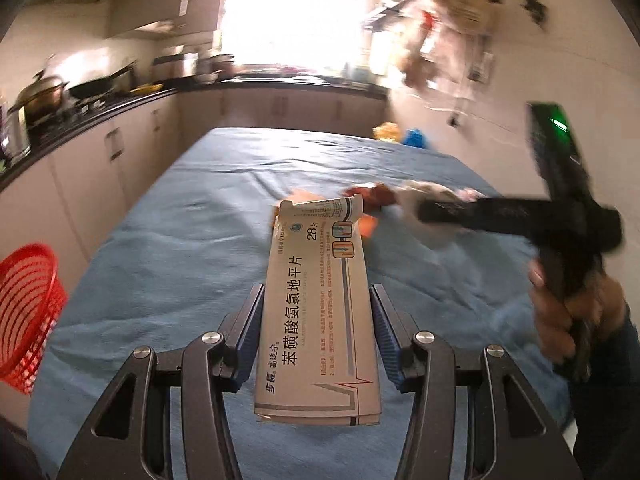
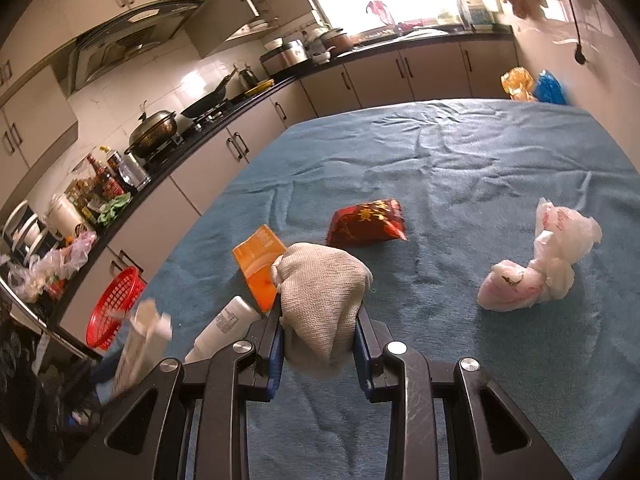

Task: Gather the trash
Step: 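Lift the long medicine box with the left tool while the right tool holds the towel, then carry the medicine box and towel bundle toward the red basket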

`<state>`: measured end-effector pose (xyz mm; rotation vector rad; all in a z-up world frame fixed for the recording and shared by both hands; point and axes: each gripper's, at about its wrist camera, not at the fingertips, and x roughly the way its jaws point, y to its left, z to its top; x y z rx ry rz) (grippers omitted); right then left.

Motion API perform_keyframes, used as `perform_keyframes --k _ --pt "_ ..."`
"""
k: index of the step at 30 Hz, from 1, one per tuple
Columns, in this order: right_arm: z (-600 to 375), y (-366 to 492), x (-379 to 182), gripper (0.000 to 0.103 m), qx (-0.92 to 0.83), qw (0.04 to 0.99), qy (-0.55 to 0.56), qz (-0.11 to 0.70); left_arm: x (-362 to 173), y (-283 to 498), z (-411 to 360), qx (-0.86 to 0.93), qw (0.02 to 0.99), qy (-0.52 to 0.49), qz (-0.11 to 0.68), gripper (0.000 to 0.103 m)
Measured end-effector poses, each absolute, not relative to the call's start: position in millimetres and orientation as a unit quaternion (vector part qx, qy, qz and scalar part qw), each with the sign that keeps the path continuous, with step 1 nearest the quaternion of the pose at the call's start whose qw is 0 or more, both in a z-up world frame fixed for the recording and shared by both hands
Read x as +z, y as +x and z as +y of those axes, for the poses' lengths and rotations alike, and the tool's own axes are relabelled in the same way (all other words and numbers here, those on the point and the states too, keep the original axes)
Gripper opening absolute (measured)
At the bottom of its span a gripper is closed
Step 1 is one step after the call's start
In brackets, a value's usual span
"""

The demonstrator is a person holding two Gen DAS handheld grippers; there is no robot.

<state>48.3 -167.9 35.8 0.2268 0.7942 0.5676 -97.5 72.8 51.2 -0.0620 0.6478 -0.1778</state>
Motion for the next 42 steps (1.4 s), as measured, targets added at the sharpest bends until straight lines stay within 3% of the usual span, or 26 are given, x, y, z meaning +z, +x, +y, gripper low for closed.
perform_keyframes --k 14,42 --pt "-138 26 43 0.032 0.313 0.88 0.054 0.353 45 -81 85 -0.046 0.938 -0.039 0.341 0.05" --pt "-112 -12 53 0.032 0.34 0.86 0.083 0.371 54 -98 123 -0.012 0.946 -0.049 0.321 0.05"
